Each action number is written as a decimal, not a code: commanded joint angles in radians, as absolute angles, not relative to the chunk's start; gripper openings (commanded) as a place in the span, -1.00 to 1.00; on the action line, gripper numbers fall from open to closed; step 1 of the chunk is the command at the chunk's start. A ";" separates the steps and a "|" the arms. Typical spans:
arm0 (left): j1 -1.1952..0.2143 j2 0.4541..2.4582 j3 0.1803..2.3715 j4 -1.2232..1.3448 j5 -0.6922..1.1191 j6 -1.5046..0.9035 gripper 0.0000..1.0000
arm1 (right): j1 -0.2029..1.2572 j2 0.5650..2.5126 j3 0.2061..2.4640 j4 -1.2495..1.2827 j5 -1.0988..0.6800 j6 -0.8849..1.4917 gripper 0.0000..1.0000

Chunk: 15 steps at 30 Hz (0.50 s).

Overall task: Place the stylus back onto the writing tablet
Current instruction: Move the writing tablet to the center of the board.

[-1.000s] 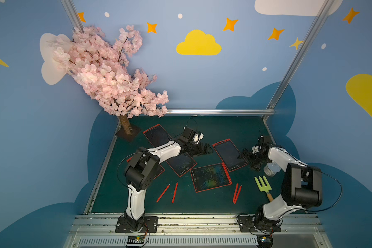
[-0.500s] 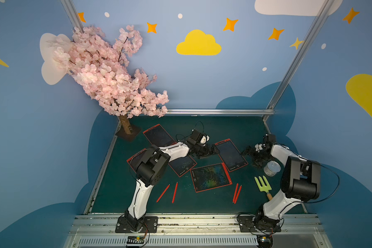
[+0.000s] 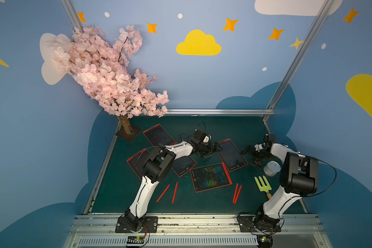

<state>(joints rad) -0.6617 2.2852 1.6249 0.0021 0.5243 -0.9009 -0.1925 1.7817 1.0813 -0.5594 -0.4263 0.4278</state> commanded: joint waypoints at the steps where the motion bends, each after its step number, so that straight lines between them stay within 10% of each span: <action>1: -0.670 2.318 1.661 0.014 0.537 -0.929 0.99 | -0.197 1.819 1.099 -0.558 -0.421 0.420 0.93; 15: -0.683 2.460 1.793 0.051 0.573 -1.039 0.99 | -0.202 1.865 1.133 -0.571 -0.439 0.394 0.93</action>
